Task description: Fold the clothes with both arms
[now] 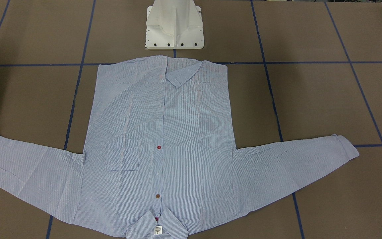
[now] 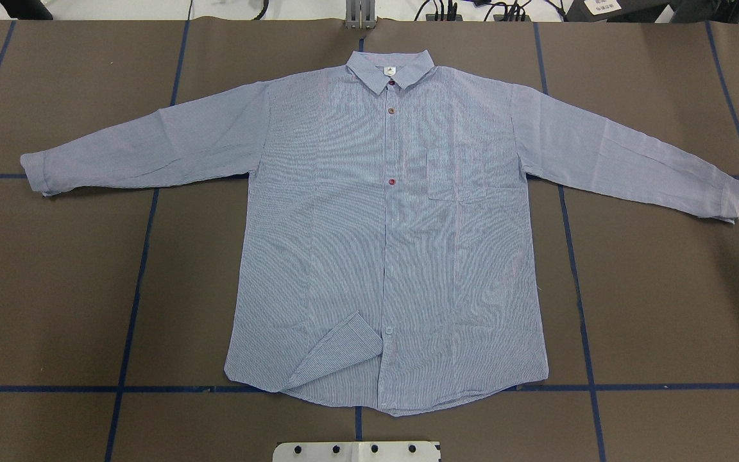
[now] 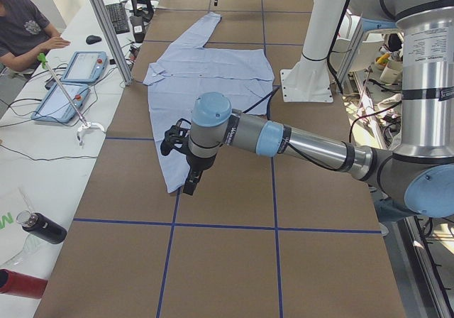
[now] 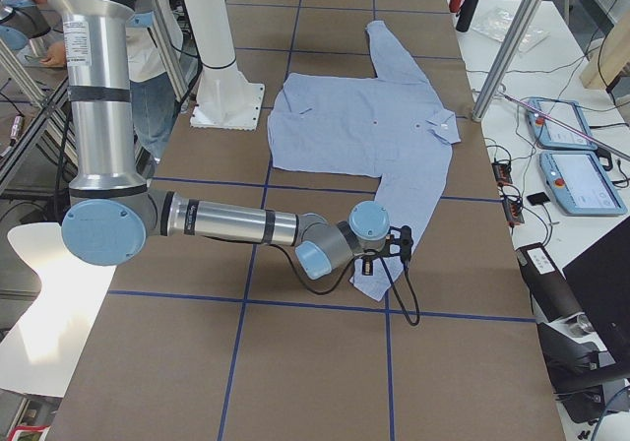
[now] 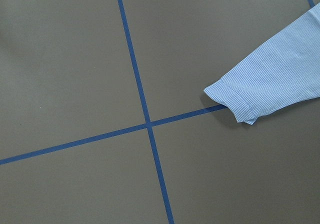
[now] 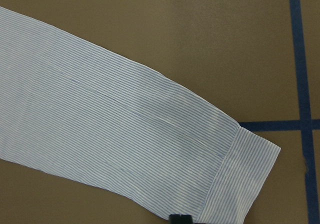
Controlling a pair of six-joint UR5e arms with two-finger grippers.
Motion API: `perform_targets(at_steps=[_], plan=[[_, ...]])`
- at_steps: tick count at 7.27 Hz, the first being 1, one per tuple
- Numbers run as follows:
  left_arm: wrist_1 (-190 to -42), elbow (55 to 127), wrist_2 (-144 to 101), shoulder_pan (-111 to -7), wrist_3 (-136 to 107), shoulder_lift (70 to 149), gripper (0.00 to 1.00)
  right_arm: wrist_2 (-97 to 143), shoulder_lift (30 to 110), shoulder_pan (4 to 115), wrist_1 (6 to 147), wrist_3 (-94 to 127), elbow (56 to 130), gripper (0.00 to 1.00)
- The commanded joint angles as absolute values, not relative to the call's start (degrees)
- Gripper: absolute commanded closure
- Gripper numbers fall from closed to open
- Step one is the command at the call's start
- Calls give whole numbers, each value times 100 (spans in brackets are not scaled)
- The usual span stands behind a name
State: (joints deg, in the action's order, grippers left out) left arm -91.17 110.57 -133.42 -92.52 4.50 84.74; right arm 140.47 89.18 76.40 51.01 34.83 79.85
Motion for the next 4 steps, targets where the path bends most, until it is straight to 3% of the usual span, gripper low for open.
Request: perform_targets(at_steps=[1,2,4], plan=[[-9114,11065,-13350,-9246,448,8481,0,13677,8939,7350,5106,3489,7736,62],[-9114,11065,-13351,-9255,448,8481,0,13467,8878,7208,5106,3489,7586,51],[-9114,11074,-13351,-9255,448,8481,0,13228,8860,7049,5106,3481,7576,43]])
